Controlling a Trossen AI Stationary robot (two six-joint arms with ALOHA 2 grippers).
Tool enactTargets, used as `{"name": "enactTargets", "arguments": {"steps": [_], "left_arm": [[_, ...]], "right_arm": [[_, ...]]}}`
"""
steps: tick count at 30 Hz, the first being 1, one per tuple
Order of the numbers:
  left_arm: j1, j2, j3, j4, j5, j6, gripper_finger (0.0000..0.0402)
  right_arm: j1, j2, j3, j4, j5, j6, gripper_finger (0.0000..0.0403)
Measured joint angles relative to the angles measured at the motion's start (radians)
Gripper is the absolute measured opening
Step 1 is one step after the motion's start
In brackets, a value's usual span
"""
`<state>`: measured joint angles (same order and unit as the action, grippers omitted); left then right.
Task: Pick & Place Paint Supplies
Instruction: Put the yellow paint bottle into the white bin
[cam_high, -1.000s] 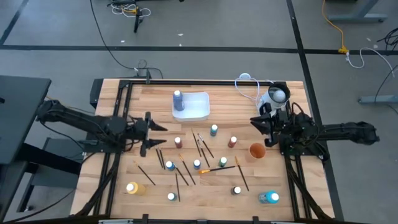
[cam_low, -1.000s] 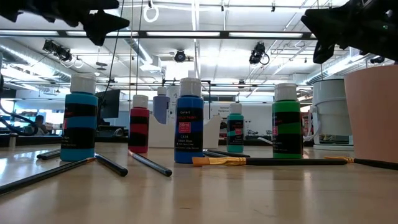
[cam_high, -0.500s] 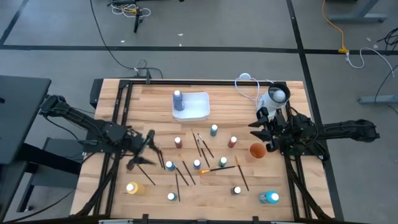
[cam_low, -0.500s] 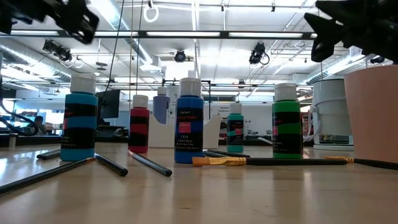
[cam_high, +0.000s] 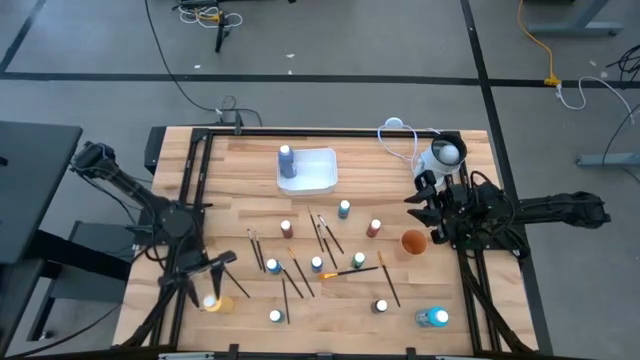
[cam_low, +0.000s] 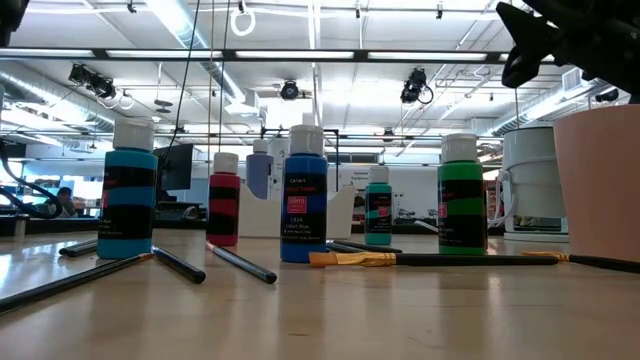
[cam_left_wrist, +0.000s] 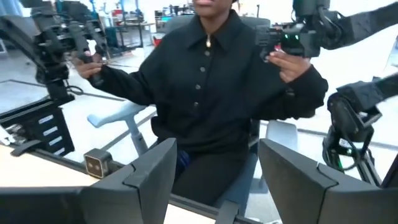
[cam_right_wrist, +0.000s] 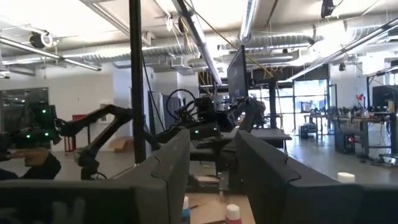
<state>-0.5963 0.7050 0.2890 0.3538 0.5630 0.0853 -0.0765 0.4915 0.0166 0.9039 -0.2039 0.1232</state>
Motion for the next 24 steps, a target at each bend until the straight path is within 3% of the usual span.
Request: {"name": "enactTargets", "arguments": {"steps": [12,20,24], "left_arm": [[-0.06,0.156,0.0,0.013,-0.185,0.032,0.0236],[-0.06,0.19,0.0,0.093,-0.181,-0.058,0.0236],[-0.06,0.19,0.0,0.112,-0.077,-0.104,0.0236]], "right_arm": [[0.0,0.0,0.0,-0.008,0.001,-0.021,0.0135],[0.0,0.0,0.0,-0.008,0.006,-0.028,0.0135],[0.0,0.0,0.0,-0.008,0.013,-0.028,0.0135]]}}
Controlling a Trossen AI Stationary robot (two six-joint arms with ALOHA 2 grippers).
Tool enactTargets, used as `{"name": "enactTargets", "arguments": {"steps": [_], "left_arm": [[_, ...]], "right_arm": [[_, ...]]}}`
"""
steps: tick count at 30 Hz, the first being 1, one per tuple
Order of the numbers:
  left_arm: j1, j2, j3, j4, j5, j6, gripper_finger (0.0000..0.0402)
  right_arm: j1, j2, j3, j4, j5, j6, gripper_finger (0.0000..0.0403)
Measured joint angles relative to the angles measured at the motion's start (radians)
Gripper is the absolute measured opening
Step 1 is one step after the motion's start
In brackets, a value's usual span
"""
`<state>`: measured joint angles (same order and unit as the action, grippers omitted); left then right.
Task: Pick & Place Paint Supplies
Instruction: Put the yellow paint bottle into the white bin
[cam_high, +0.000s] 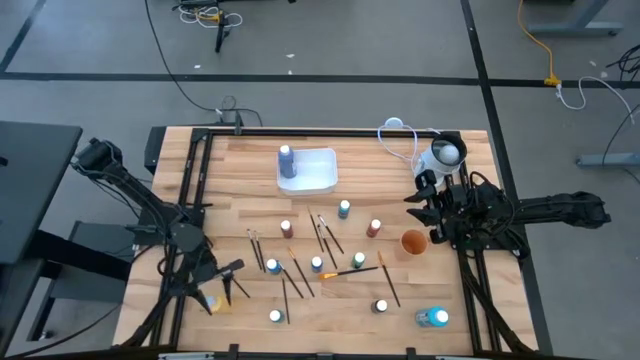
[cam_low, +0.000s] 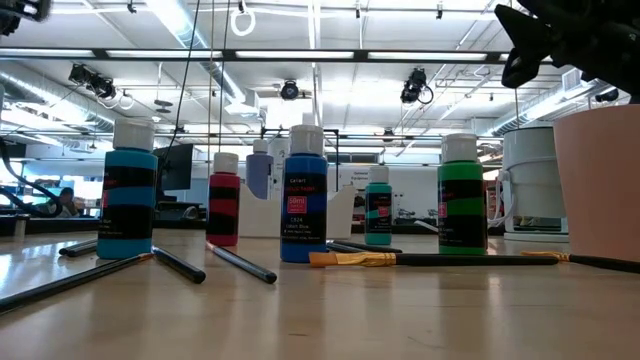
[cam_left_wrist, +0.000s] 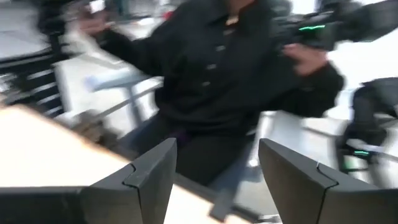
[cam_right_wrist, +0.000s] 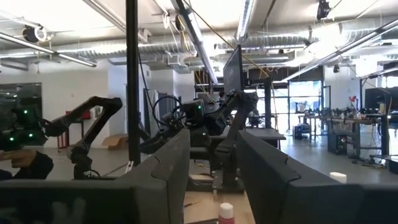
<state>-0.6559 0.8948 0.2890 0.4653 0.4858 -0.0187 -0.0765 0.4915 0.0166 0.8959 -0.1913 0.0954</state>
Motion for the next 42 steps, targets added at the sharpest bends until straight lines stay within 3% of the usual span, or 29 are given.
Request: {"name": "enactTargets", "arguments": {"steps": [3,6,13,19,24,31,42], "left_arm": [[-0.002,0.0,0.001,0.021,0.09,0.025,0.0236],[-0.017,0.0,0.001,-0.003,0.104,0.069,0.0236],[-0.055,0.045,0.001,-0.063,-0.002,0.135,0.0236],[-0.063,0.097,0.001,-0.064,-0.032,0.131,0.023],[-0.063,0.114,0.001,-0.063,-0.064,0.14,0.0198],[-0.063,0.114,0.001,-0.057,-0.07,0.169,0.0103],[-0.031,0.113,0.043,0.01,-0.286,0.187,0.0103]], "right_arm": [[0.0,0.003,0.0,0.001,0.0,-0.008,0.0135],[0.0,0.013,0.0,0.0,0.0,-0.008,0.0135],[0.0,0.024,0.0,0.002,0.0,-0.008,0.0135],[0.0,0.024,0.0,0.002,0.0,-0.008,0.0135],[0.0,0.024,0.0,0.002,0.0,-0.007,0.0135],[0.0,0.024,0.0,0.009,0.0,-0.007,0.0135],[0.0,0.024,0.0,0.06,0.0,-0.007,0.0135]]}}
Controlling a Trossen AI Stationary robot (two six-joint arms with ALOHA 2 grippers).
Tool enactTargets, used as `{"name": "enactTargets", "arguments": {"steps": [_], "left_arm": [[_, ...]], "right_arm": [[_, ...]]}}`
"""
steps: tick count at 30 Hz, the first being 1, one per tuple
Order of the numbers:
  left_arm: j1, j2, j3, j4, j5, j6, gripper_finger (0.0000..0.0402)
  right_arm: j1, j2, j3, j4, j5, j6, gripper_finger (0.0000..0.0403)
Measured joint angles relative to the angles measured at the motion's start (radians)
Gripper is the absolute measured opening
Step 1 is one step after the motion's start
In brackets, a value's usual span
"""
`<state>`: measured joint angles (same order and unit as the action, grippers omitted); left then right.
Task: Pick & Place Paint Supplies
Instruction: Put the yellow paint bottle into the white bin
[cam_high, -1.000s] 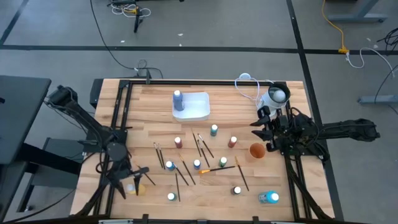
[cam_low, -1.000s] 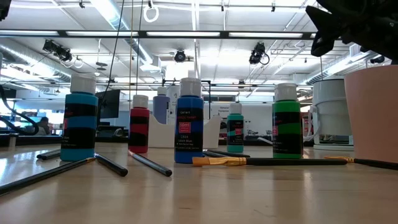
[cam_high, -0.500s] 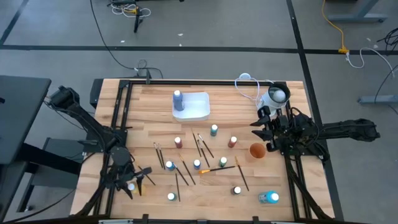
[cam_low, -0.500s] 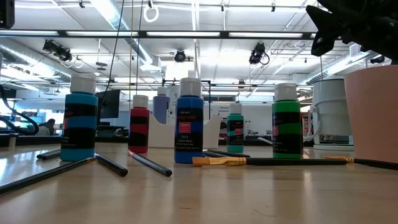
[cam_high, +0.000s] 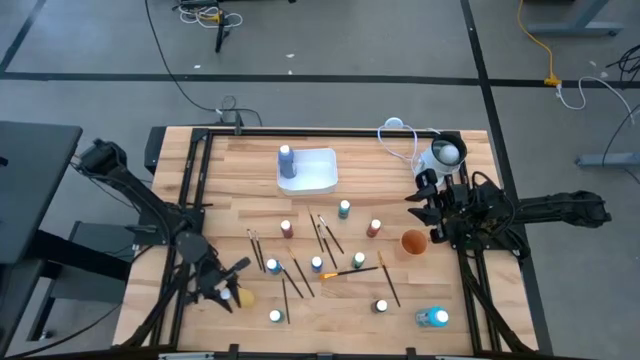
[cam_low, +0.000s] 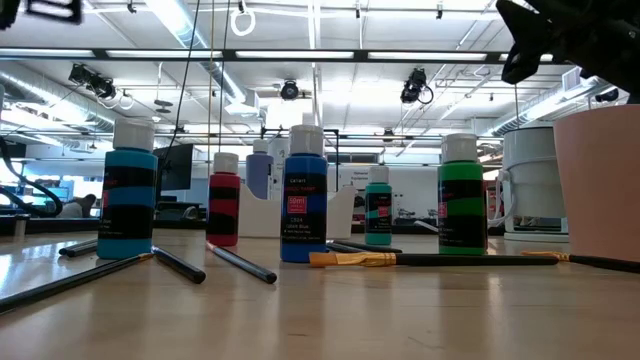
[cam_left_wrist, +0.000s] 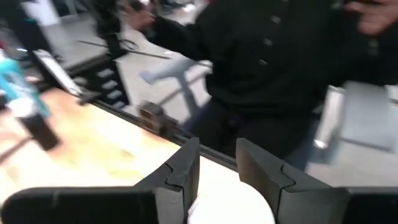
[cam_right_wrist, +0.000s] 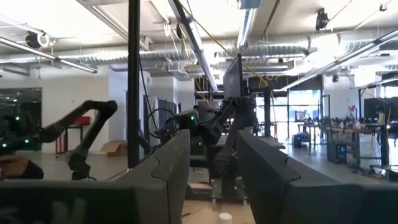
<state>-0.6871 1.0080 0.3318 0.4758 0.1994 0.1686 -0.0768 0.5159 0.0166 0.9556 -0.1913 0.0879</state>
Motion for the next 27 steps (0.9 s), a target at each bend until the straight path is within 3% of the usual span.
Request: {"name": "enactTargets", "arguments": {"steps": [3,10,12,15,18,21,27], "left_arm": [[0.036,-0.02,0.054,-0.036,-0.023,-0.017,0.0103],[0.142,-0.112,0.255,-0.374,-0.046,-0.005,0.0104],[0.171,-0.135,0.326,-0.499,-0.113,0.013,0.0104],[0.229,-0.147,0.424,-0.618,-0.293,0.081,0.0104],[0.302,-0.147,0.472,-0.588,-0.436,0.182,0.0104],[0.393,-0.137,0.474,-0.486,-0.516,0.235,0.0104],[0.594,-0.077,0.473,-0.433,-0.532,0.177,0.0104]], "right_arm": [[0.0,0.0,0.0,0.002,0.0,0.0,0.0135],[0.0,0.0,0.0,0.003,0.0,0.0,0.0135],[0.0,0.0,0.0,0.006,0.0,0.0,0.0135],[0.0,0.0,0.0,0.031,0.0,-0.002,0.0135],[0.0,0.0,0.0,0.052,0.0,-0.002,0.0135],[0.0,0.0,0.0,0.055,0.0,-0.002,0.0135],[0.0,0.0,0.0,0.064,0.0,-0.02,0.0135]]}}
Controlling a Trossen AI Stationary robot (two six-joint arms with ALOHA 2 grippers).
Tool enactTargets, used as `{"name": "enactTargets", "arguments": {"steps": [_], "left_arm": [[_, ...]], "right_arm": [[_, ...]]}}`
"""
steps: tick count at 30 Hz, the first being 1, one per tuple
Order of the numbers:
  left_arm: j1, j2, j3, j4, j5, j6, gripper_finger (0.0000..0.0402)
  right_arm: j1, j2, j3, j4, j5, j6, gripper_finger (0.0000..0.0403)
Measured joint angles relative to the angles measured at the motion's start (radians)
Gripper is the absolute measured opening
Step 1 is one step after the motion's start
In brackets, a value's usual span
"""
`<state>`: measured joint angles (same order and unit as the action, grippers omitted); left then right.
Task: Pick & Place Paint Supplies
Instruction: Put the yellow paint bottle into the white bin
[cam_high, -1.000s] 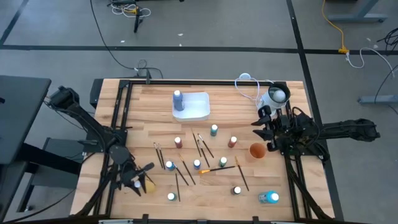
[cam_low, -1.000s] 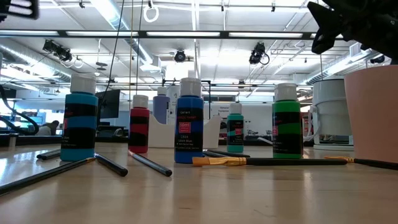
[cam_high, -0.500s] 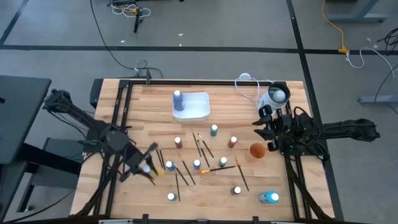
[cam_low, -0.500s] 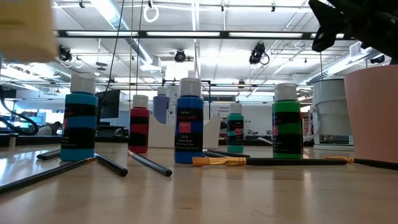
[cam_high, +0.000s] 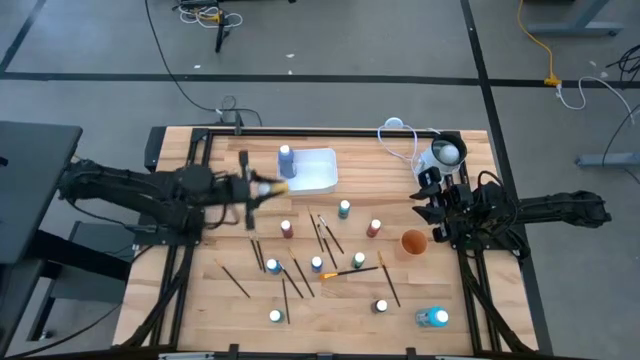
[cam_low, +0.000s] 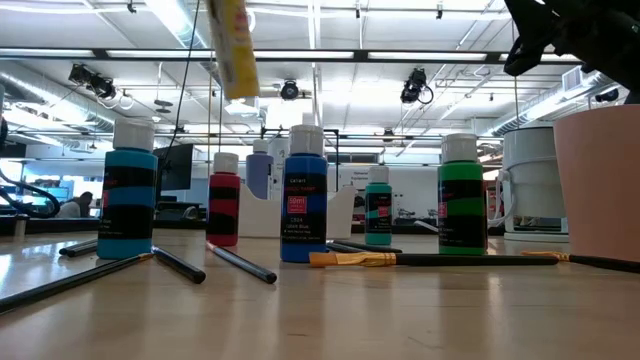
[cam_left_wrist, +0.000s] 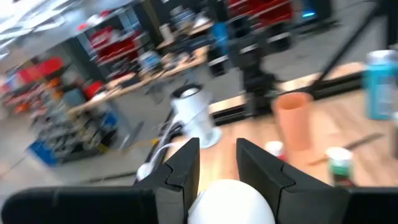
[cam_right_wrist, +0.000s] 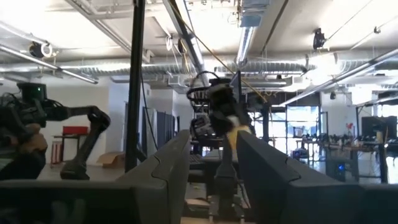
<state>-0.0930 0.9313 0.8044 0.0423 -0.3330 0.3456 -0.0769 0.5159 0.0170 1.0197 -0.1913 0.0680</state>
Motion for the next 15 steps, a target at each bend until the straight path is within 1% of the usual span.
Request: {"name": "enactTargets", "arguments": {"steps": [3,7,9,11,14,15], "left_arm": [[0.095,0.06,-0.03,0.094,0.033,-0.016,0.0104],[0.2,0.14,-0.087,0.205,0.15,-0.053,0.0104],[0.238,0.166,-0.127,0.297,0.193,-0.068,0.0104],[0.27,0.185,-0.169,0.384,0.2,-0.084,0.0104],[0.32,0.19,-0.246,0.469,0.21,-0.129,0.0104],[0.336,0.192,-0.271,0.502,0.233,-0.149,0.0104]], "right_arm": [[0.0,0.001,0.007,-0.001,0.0,-0.015,0.0135],[0.0,0.006,0.016,-0.005,-0.001,0.005,0.0135],[0.0,0.006,0.016,-0.006,-0.001,0.01,0.0135],[0.0,0.01,0.016,-0.008,-0.001,0.005,0.0135],[0.0,0.013,0.016,-0.013,-0.001,0.003,0.0135],[0.0,0.013,0.016,-0.013,-0.001,0.003,0.0135]]}}
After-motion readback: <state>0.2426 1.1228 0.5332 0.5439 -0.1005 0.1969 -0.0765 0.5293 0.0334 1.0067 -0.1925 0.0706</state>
